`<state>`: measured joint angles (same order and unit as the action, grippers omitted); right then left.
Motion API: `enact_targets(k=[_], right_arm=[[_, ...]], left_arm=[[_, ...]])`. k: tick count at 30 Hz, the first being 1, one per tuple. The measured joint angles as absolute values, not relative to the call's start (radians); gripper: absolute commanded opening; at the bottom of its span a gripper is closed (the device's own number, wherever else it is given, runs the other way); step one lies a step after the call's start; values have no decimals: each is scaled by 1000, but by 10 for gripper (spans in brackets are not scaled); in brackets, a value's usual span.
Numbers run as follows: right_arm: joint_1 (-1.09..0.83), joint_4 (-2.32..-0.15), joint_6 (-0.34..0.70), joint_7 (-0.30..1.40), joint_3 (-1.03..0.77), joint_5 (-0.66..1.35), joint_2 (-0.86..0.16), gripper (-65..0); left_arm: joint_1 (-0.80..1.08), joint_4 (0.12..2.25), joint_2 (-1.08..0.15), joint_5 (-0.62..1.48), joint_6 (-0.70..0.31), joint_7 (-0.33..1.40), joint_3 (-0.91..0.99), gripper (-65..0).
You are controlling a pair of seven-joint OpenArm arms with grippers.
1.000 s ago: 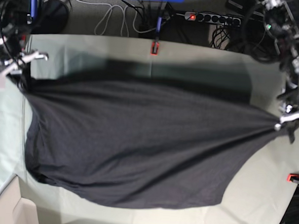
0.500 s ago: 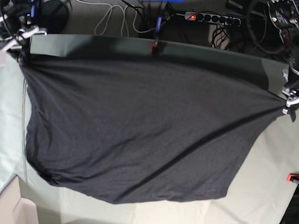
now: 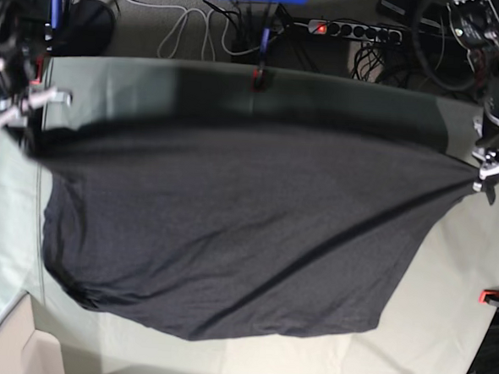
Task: Layout the t-shirt on the table in an organized manner, then fold the t-shirt properly
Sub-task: 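Lay the shirt back down with both grippers and pull it flat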
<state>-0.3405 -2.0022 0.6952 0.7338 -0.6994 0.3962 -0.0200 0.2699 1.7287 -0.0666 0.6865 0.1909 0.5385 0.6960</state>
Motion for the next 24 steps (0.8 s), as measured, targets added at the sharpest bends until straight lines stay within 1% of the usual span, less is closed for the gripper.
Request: enact_targets(k=[3, 8, 9, 11, 13, 16, 18, 20, 24], right_arm=[[-255, -1959, 695, 733, -644, 271, -19, -634], [-107, -1760, 699, 732, -544, 104, -14, -632], [-84, -1723, 699, 730, -533, 60, -11, -623], [-39, -1649, 699, 736, -529, 5, -14, -582], [4, -1600, 699, 740, -528, -43, -14, -506], [40, -1592, 699, 725, -530, -79, -15, -371], [40, -1593, 699, 723, -530, -80, -17, -305], [21, -1593, 699, 724, -554, -82, -16, -265], [-35, -1592, 699, 728, -654, -97, -15, -260]], left_arm=[[268, 1729, -67, 685, 191, 531, 697, -649], [237, 1723, -68, 679, 191, 535, 696, -649], [237, 1723, -67, 679, 191, 532, 696, -649], [241, 1723, -67, 680, 191, 534, 696, -649], [237, 1723, -67, 677, 191, 535, 697, -649], [221, 1723, -67, 679, 191, 535, 697, -649], [223, 1723, -67, 679, 191, 535, 696, -649], [226, 1723, -67, 678, 191, 535, 697, -649], [223, 1723, -67, 679, 191, 535, 693, -649]])
